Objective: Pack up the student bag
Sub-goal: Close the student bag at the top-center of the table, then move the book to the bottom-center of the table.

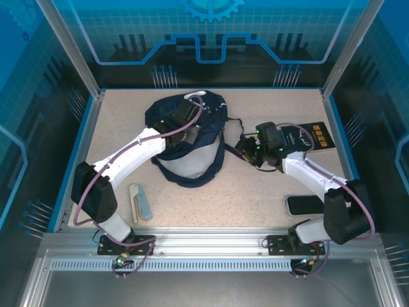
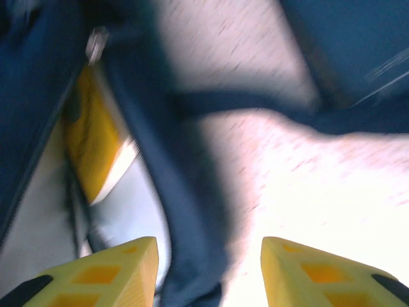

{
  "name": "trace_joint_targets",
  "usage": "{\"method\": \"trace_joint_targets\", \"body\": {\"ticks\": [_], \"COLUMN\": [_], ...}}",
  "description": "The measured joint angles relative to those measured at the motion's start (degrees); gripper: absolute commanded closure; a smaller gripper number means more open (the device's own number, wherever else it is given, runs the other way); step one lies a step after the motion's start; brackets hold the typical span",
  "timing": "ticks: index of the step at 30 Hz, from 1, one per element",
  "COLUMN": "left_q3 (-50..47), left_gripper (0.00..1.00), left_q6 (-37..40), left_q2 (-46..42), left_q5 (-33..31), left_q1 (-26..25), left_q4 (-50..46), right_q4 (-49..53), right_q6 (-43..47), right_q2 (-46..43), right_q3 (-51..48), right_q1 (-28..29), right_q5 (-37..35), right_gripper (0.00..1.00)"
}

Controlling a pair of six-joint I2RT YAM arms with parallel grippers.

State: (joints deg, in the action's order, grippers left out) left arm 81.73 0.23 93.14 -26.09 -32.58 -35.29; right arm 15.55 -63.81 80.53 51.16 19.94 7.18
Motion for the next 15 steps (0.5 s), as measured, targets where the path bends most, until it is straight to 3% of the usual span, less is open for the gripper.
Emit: {"method": "trace_joint_targets", "body": {"ticks": [4, 5, 11, 15], "left_q3": [-5.2, -6.2, -8.7, -9.7], "left_gripper": [1.00, 0.96, 0.39, 0.22], "left_q6": [-0.8, -1.1, -6.0, -11.1], "left_q2": [-3.3, -3.8, -5.1, -7.6], "left_q5": [0.0, 0.2, 3.8, 7.1], "left_q1": [1.6, 1.7, 1.9, 2.1], "left_q4": [0.9, 0.9, 0.6, 0.5], "right_q4": [6.2, 7.7, 13.5, 17.5], "right_q6": [7.4, 9.3, 18.1, 22.1], "right_q2": [5.8, 8.2, 23.3, 32.1], "right_q3": [6.7, 9.4, 23.8, 31.1], "right_q1": [-5.3, -6.1, -9.8, -13.0], "right_q5": [-1.1, -1.4, -4.2, -6.4], "right_gripper": [0.48, 0.47, 0.42, 0.30]}}
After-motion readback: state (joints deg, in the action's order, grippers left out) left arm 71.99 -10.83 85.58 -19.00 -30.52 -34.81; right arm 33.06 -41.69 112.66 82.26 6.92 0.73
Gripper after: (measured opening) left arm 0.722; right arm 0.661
